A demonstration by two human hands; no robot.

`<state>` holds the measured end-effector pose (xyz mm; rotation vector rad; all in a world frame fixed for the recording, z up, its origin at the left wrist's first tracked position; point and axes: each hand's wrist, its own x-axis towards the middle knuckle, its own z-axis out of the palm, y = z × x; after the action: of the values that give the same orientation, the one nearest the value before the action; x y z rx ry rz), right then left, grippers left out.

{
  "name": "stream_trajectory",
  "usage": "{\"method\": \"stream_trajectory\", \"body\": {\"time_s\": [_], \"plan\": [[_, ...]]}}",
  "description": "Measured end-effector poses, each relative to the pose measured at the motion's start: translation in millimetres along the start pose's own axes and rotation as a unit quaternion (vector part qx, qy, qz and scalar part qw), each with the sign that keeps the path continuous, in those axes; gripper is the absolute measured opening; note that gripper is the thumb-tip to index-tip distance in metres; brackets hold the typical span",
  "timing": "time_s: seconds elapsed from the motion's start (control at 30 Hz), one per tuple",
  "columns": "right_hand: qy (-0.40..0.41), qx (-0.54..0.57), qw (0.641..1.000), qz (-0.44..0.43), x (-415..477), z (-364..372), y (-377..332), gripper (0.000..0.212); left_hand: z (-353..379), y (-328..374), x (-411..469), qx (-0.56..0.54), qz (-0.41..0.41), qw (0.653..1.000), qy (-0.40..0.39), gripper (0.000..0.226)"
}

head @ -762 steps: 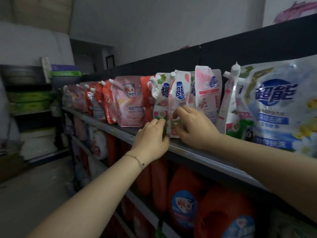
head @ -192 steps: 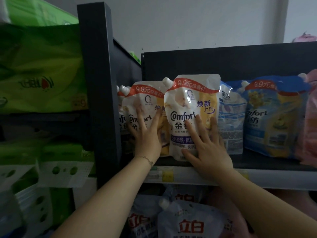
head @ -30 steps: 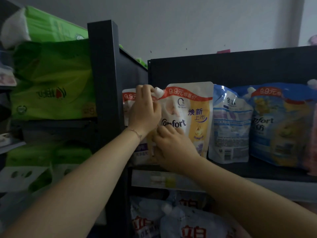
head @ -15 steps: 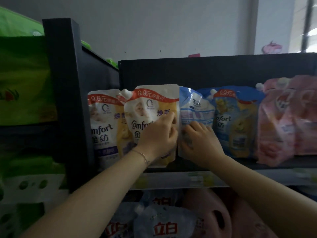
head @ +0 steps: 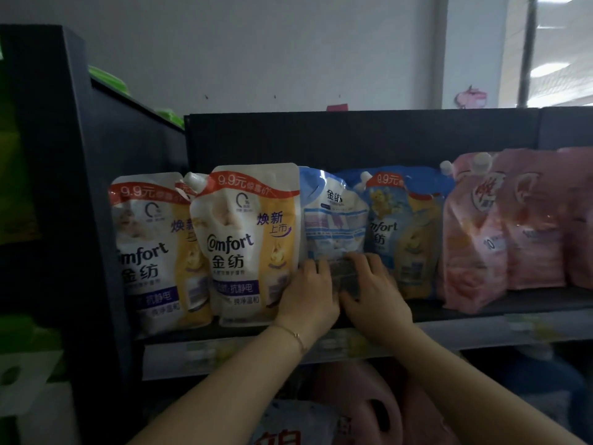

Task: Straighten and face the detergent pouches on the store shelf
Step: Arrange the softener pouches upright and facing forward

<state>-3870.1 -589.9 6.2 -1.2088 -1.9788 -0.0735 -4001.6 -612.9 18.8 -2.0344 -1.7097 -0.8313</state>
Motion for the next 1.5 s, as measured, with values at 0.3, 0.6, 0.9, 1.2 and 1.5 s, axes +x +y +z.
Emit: {"method": "stream_trajectory", "body": {"time_s": [0.3, 0.6, 0.9, 1.2, 1.5], "plan": [[0.023, 0.001, 1.0, 0.001, 2.5, 7.1, 5.5, 0.055, 7.6, 0.3, -5.6, 0.008, -0.021, 1.0, 0.016, 0.038], [0.022, -0.002, 1.0, 0.005, -1.0, 6.2, 1.6, 0.058, 14.9, -2.6, -13.4, 0.009, 0.024, 0.999, 0.038, 0.05], [0.005, -0.02, 0.999, -0.046, -4.4, 4.8, 2.9, 0.063, 12.6, -3.8, -12.4, -0.009, 0.025, 1.0, -0.006, 0.065], [-0.015, -0.07, 0.995, 0.071, 1.1, 6.8, -1.9, 0.059, 18.7, -12.4, -6.4, -0.072, 0.074, 0.995, -0.013, 0.041], [-0.021, -0.068, 0.988, 0.137, 3.1, 6.6, -1.7, 0.071, 19.2, -12.8, -4.0, -0.055, 0.071, 0.996, 0.015, 0.033]]}}
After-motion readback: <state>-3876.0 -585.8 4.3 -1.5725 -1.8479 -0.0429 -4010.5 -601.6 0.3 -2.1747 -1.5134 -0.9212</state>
